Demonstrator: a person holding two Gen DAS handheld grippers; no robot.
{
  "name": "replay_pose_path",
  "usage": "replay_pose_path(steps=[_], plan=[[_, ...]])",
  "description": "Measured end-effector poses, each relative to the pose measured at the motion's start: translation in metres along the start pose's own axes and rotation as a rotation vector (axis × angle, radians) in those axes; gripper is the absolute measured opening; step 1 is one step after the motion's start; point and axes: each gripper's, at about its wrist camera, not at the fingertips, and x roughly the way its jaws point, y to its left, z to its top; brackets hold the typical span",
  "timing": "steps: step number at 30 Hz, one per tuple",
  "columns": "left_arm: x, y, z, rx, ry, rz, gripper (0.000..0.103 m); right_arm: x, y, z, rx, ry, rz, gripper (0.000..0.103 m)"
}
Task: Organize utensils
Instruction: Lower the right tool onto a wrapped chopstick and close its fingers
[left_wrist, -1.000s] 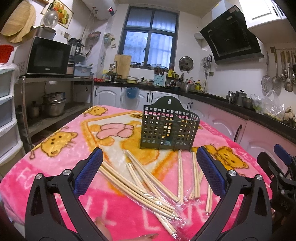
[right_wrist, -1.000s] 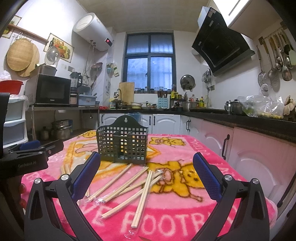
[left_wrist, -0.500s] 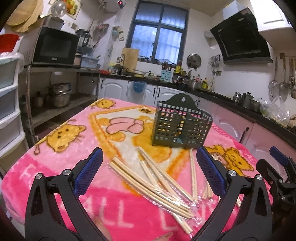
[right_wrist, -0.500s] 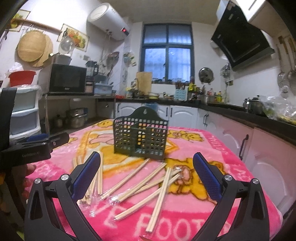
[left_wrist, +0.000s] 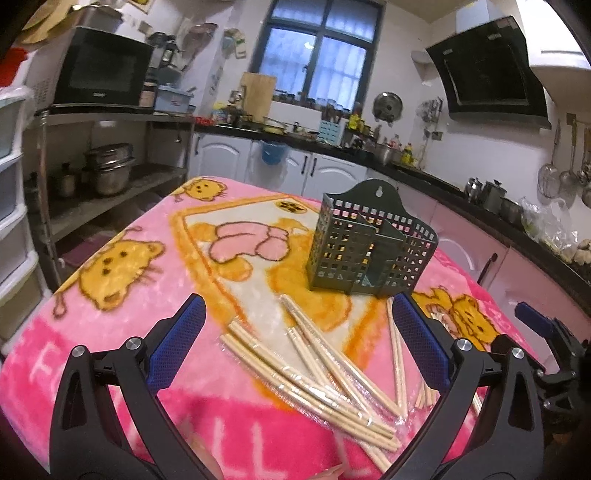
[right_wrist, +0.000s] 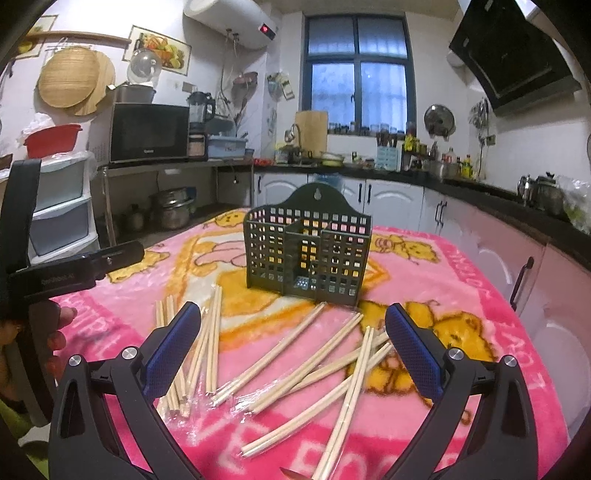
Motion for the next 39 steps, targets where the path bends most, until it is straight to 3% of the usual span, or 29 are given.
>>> replay_pose_path(steps=[17,19,21,23,29,36,39], plan=[[0.093,-0.012,0.016,0.036,0.28,-0.122,0.093,0.057,-0.062,-0.002,0.122,0.231,-0.028,0.096],[0.102,-0.011,0.018,0.04,0.299,-0.127,0.093,0.065,-0.069,-0.002,0.131,0.26,-0.026,0.09],[0.116,-0.007,0.021,0.034,0.335,-0.129,0.093,0.077,-0.077,-0.001,0.144,0.302,-0.016,0.077],[0.126,-0.003,0.021,0.016,0.378,-0.137,0.091,0.088,-0.086,-0.002,0.18,0.351,0.02,0.076],[0.153,0.019,0.025,-0.037,0.458,-0.11,0.079,0.115,-0.1,-0.007,0.198,0.454,0.062,0.049],[0.176,0.038,0.026,-0.13,0.533,-0.15,0.071,0.135,-0.101,-0.007,0.17,0.516,0.086,0.041],[0.184,0.041,0.024,-0.157,0.564,-0.168,0.062,0.143,-0.1,-0.003,0.146,0.536,0.071,0.038]])
